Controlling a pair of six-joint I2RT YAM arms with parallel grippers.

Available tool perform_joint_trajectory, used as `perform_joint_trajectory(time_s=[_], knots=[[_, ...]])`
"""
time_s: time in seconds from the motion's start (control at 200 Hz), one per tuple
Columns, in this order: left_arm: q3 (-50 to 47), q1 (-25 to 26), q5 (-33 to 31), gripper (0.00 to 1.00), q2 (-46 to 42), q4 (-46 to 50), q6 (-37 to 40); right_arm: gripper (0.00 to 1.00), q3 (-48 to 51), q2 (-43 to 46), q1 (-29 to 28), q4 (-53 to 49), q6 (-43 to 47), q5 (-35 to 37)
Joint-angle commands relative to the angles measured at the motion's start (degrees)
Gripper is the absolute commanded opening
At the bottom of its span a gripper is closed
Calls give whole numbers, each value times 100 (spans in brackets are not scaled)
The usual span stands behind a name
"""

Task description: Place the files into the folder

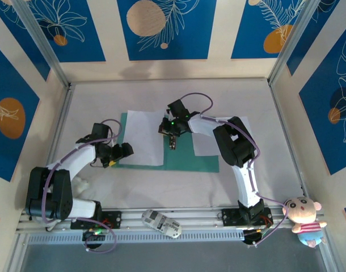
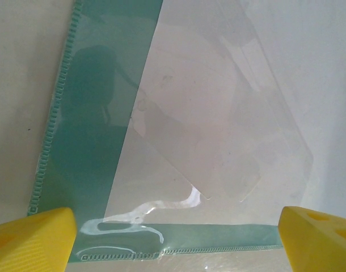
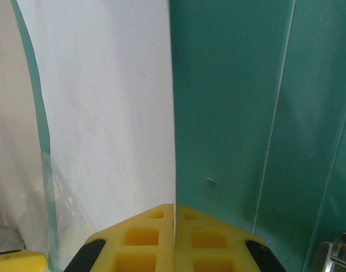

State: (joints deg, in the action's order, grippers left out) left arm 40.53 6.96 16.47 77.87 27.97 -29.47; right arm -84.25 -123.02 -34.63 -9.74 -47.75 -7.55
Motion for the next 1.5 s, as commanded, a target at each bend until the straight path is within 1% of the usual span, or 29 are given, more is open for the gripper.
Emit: perform_joint_trajectory(time_s=[0.0, 0.235, 0.655, 0.88, 1.205, 1.495], knots=[[-19, -70, 32, 92, -170, 116, 16, 0, 84, 59, -72, 48, -164, 62], [-15, -66, -78, 92, -267, 149, 21, 0, 100, 24, -129, 100, -236, 51], [-10, -63, -30, 92, -211, 148, 54, 0, 139, -29, -167, 228, -363, 69], [-2, -63, -34, 92, -203, 168, 47, 0, -37, -86, -93, 25, -167, 192], [16, -64, -45, 92, -173, 171, 62, 0, -112, -49, 119, -33, -103, 166], [16, -69, -24, 93, -149, 174, 62, 0, -228, -112, 48, 55, 52, -18]])
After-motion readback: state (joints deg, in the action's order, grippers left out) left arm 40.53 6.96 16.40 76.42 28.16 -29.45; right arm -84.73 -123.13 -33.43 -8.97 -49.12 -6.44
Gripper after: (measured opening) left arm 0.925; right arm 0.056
